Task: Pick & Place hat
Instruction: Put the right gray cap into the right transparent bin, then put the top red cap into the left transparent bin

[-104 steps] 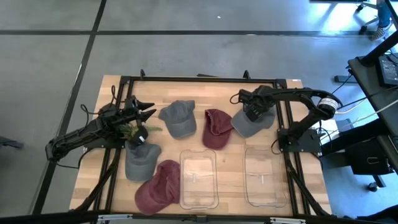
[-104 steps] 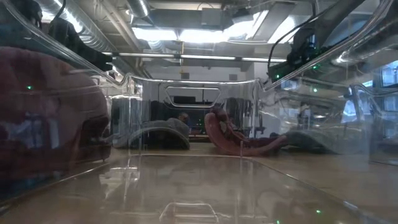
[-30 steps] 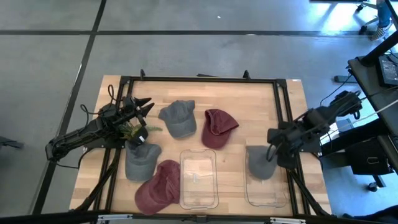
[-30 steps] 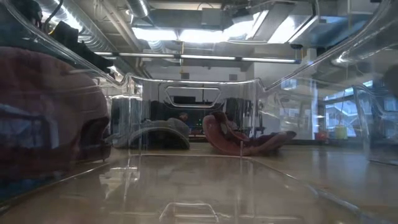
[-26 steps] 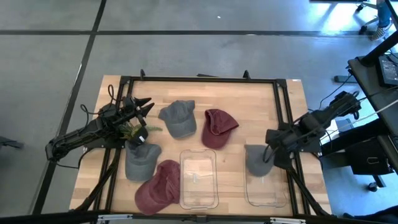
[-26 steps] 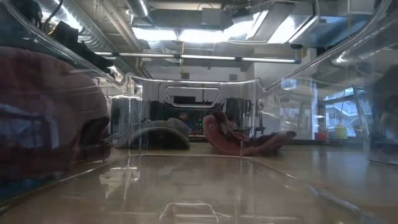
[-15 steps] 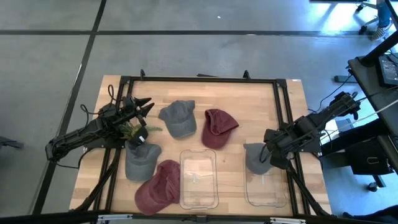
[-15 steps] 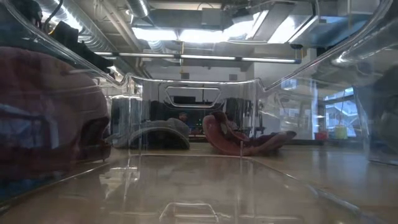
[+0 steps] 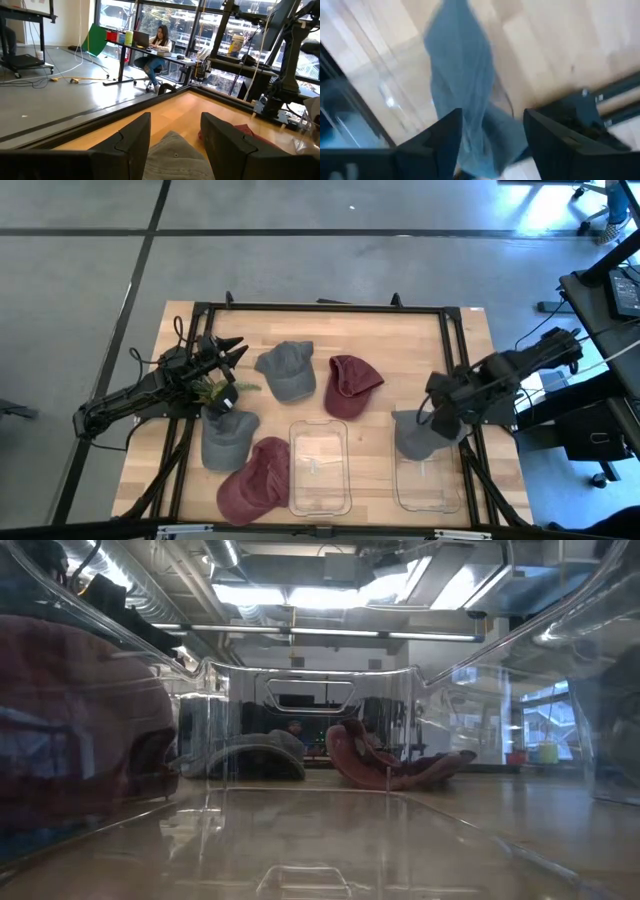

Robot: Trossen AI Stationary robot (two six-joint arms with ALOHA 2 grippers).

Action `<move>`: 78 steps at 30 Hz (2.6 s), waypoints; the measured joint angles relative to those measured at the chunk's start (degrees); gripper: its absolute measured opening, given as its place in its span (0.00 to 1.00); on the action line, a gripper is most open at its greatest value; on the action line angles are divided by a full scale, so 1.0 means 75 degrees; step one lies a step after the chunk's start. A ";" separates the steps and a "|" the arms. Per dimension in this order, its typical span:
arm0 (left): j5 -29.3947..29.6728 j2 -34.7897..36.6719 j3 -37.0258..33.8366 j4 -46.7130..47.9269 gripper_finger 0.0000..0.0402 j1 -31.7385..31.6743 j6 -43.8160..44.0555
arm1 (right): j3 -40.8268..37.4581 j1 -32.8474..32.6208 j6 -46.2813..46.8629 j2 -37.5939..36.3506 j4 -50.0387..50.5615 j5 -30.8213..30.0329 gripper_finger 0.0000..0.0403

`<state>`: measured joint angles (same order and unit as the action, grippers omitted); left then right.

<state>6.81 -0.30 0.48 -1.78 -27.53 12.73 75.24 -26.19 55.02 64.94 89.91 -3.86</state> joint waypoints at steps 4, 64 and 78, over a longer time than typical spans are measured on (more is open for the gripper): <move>0.0000 0.0000 0.0000 -0.0001 0.42 0.0000 0.0000 | 0.0634 0.0429 -0.0458 -0.0031 -0.0105 -0.1400 0.56; -0.0158 0.0000 -0.0001 0.0008 0.42 0.0001 0.0456 | -0.1143 0.6142 -0.8643 0.6083 -0.8317 0.0088 0.04; -0.3188 -0.0411 -0.0001 -0.2728 0.42 0.0022 0.1893 | -0.1180 0.5640 -0.9902 0.3503 -0.8905 0.0144 0.01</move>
<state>-17.10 -3.38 0.47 -22.24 -27.37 26.93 66.39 16.11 -19.25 91.21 23.12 -2.79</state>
